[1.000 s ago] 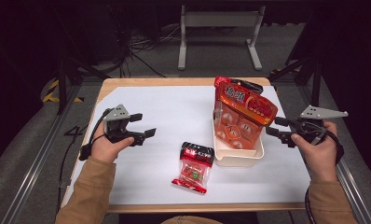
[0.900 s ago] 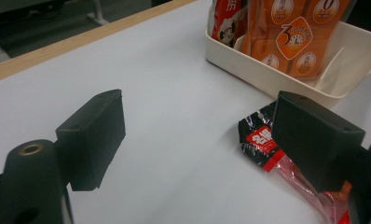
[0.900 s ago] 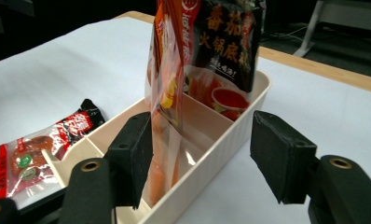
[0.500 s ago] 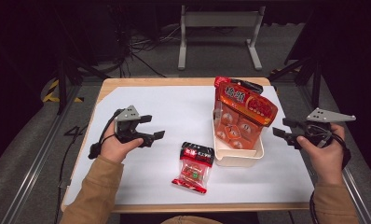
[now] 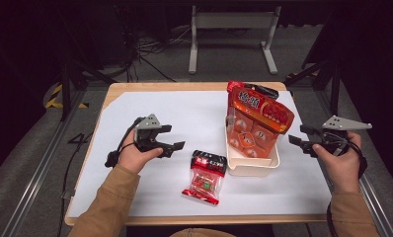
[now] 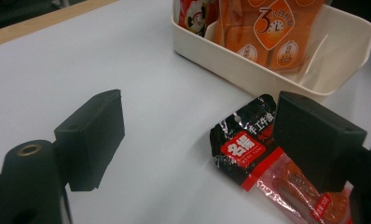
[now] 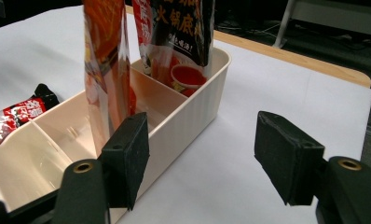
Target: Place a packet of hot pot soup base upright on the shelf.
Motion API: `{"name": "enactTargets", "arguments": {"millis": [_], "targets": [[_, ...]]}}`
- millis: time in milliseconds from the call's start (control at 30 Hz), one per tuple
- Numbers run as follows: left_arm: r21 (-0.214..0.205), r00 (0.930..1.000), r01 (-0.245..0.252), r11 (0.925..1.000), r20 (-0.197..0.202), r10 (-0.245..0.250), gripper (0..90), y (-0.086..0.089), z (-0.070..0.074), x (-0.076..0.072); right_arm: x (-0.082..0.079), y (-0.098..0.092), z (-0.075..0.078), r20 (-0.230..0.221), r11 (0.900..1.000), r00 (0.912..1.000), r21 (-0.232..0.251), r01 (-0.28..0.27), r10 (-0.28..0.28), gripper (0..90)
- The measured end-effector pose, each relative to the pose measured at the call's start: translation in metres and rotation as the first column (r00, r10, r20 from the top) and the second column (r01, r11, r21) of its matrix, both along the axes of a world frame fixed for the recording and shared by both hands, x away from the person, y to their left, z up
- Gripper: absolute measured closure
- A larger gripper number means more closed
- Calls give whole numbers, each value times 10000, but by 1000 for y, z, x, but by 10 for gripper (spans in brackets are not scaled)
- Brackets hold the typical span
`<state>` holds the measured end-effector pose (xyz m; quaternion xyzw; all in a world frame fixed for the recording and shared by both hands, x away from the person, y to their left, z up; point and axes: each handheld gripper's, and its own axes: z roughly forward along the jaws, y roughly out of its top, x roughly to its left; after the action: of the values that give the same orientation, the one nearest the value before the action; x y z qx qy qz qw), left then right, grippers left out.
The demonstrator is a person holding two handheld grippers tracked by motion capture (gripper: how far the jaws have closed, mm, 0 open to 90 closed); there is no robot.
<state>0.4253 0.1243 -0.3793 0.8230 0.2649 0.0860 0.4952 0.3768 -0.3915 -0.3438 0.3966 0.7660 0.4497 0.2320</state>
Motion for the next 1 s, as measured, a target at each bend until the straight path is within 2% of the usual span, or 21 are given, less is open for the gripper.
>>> {"name": "enactTargets", "arguments": {"millis": [67, 100, 200, 233, 400, 533, 633, 767, 867, 1000], "targets": [[-85, 10000, -12, 10000, -76, 11, 178, -2, -1, 0, 1, 0, -1, -31, 10000, 10000, -14, 19, -19, 358], [-124, 10000, -69, 9999, 38, 70, 178, -3, -2, 1, 2, 0, -2, -27, 10000, 10000, -3, 20, -20, 356], [-196, 9999, -110, 9997, 37, 111, 187, -6, -7, 4, 4, -1, -5, -414, 9994, 9985, -11, 346, -346, 343], [-242, 9999, -84, 9997, -65, 83, 191, -7, -9, 5, 5, -1, -5, -461, 9996, 9985, 1, 292, -292, 342], [-166, 9995, 12, 9999, -306, -18, 208, -14, -18, 8, 7, 2, -8, -431, 9998, 9989, -64, 188, -190, 339], [-345, 9980, 200, 9992, -587, -220, 246, -20, -24, 11, 9, 3, -10, -477, 9997, 9986, -112, 231, -236, 339], [-224, 9974, 327, 9992, -633, -340, 267, -23, -27, 13, 9, 3, -11, -484, 9996, 9985, -100, 247, -251, 337], [-119, 9933, 697, 9975, -919, -705, 285, -34, -37, 15, 10, 4, -12, -499, 9997, 9985, -76, 237, -240, 333], [-194, 9900, 882, 9959, -1085, -898, 305, -39, -42, 18, 11, 4, -13, -517, 9997, 9984, -66, 221, -225, 332], [-156, 9864, 942, 9954, -1335, -954, 331, -44, -48, 19, 11, 5, -14, -534, 9997, 9983, -69, 216, -220, 329]]}}
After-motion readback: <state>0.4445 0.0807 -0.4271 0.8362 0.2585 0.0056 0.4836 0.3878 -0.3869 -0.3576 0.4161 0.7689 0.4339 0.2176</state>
